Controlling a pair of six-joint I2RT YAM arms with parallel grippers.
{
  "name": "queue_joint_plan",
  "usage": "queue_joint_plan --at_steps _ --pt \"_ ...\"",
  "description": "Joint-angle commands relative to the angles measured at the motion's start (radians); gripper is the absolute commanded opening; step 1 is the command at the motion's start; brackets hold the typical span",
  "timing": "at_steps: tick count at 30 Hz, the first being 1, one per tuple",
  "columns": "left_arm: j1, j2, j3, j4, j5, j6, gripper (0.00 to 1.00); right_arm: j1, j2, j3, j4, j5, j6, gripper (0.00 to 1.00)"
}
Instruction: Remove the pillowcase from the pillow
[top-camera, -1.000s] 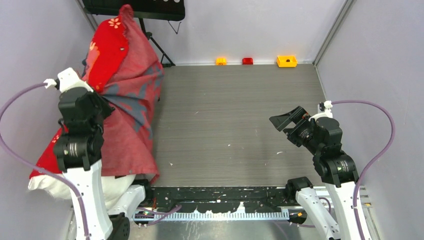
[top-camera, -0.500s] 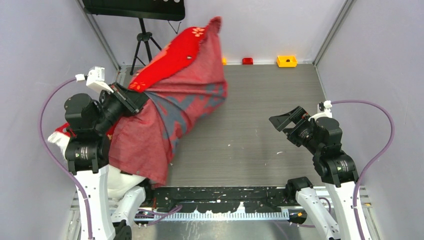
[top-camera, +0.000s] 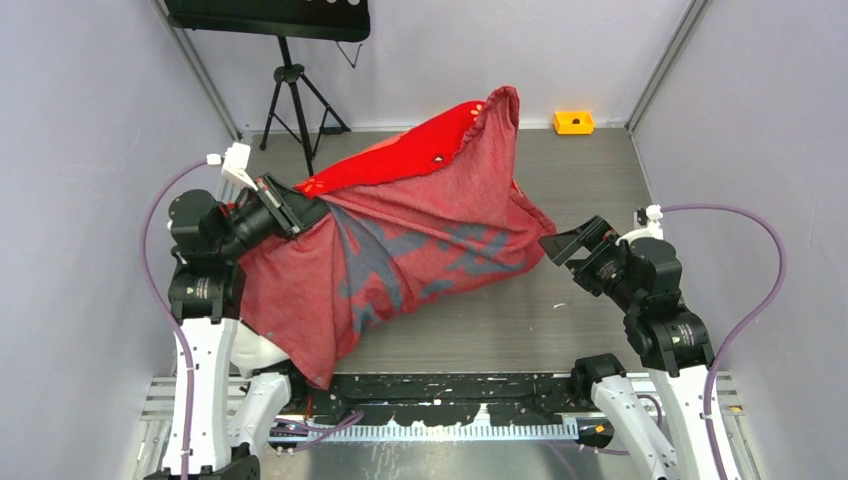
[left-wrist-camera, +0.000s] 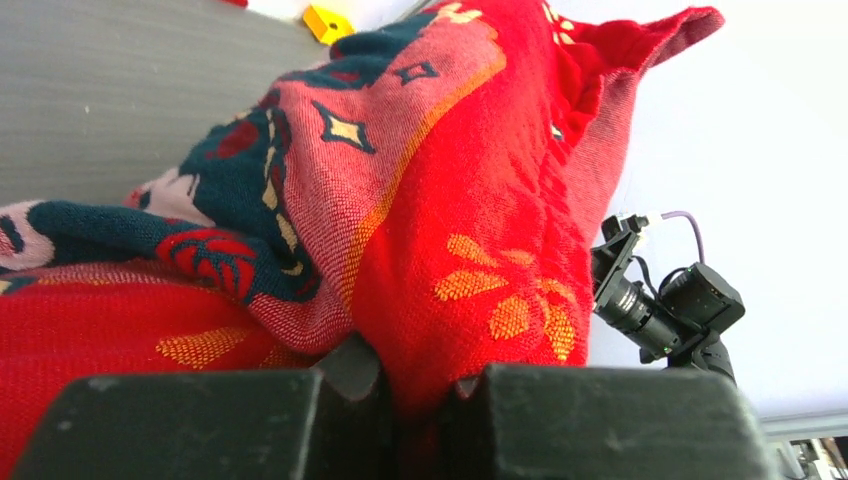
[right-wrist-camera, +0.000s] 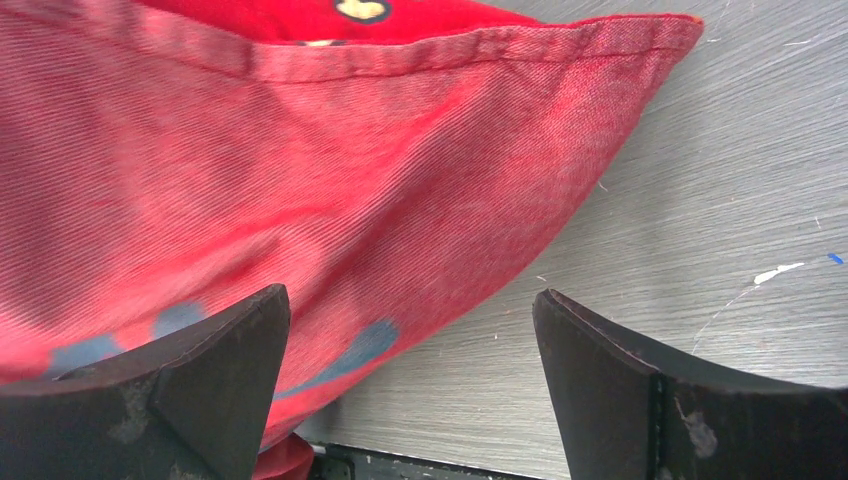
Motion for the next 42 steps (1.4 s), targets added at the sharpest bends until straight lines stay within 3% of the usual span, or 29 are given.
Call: queue_joint_plan --at_steps 1,12,17,20,22,25,27,31,32,38,42 --pt "-0.063 -0.022 -0.038 0.323 -0.019 -0.115 0.0 0.0 -0.025 -0.008 0.044 0.032 0.005 0.95" --pt "-0.538 0.145 -0.122 0.305 -0.351 0.068 0.0 0.001 -0.022 0.013 0.038 0.06 -0.002 0.95" --pt "-0.714 0.327 -0.032 0.457 -0.407 0.05 0.0 -0.001 -0.027 0.014 0.028 0.082 -0.008 0.95" --pt "-0.744 0.431 0.078 0.543 -0.385 0.019 0.0 0.001 -0.023 0.017 0.027 0.081 0.0 0.95" --pt "-0.74 0.487 0.193 0.472 -0.435 0.048 0.0 0.001 -0.022 0.023 0.026 0.078 0.0 0.95" --pt "-0.74 0.585 0.389 0.215 -0.56 0.083 0.0 0.001 -0.03 0.035 0.009 0.092 -0.002 0.95" --pt "-0.738 0.643 0.436 0.137 -0.595 0.072 0.02 0.001 -0.037 0.038 0.002 0.111 -0.004 0.95" --pt "-0.715 0.688 0.403 0.056 -0.648 0.091 0.57 0.0 -0.042 0.046 -0.009 0.118 -0.008 0.95" --pt "-0.707 0.678 0.392 -0.001 -0.706 0.106 0.65 0.0 -0.037 0.049 -0.015 0.118 -0.01 0.95" --pt "-0.69 0.471 0.287 -0.143 -1.021 0.279 0.94 -0.001 0.0 0.08 -0.054 0.203 -0.035 0.98" --pt "-0.684 0.355 0.298 -0.336 -1.204 0.354 0.98 0.001 0.026 0.103 -0.041 0.21 -0.075 0.99"
